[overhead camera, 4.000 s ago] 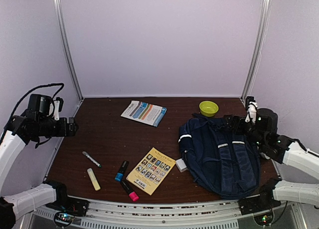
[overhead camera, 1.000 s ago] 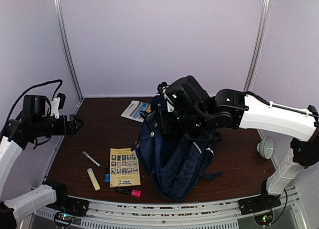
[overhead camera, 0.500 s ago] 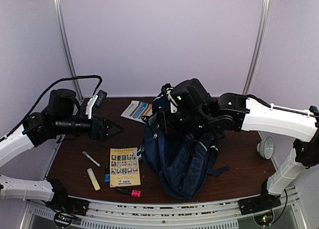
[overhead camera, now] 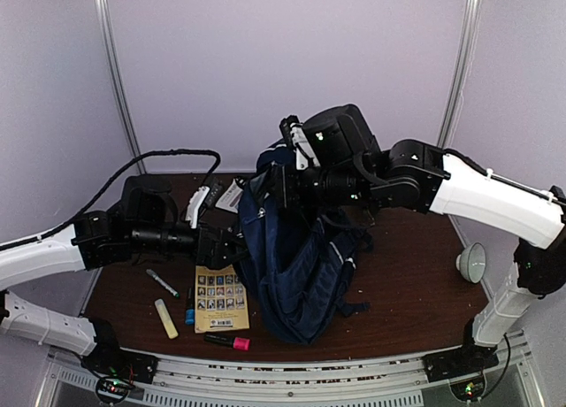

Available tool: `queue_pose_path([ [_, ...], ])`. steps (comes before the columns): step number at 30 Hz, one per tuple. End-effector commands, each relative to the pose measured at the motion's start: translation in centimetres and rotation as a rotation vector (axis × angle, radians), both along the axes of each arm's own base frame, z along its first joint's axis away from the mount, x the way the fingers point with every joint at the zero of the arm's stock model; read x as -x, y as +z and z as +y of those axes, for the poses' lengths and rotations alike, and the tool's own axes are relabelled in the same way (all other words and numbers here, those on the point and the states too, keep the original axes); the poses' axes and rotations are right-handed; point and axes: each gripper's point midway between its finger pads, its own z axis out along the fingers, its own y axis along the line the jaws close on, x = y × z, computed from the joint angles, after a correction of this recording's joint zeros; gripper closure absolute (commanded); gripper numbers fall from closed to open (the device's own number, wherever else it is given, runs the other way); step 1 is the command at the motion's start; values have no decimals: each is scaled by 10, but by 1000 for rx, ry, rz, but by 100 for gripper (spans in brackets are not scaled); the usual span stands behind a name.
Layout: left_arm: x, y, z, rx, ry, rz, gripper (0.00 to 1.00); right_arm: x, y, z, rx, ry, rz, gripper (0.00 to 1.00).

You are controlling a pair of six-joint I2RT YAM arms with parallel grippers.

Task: Pack the student bag
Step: Pick up the student bag from the center of the board.

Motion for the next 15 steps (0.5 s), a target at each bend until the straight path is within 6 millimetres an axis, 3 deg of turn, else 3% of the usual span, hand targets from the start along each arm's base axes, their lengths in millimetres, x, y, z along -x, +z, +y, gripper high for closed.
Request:
queue_pose_path([
  [1, 10, 38, -18, 130, -96, -83, 2, -7, 70, 4, -170, -13, -118, 100],
  [5, 24, 44, -12, 162, -141, -104, 2, -10, 73, 0, -152, -33, -134, 100],
  [10, 20, 52, 8, 190, -40, -119, 2, -13, 75, -2, -146, -51, -150, 100],
  [15, 15, 39, 3, 199, -16, -60, 2, -16, 77, 0, -148, -60, -152, 100],
])
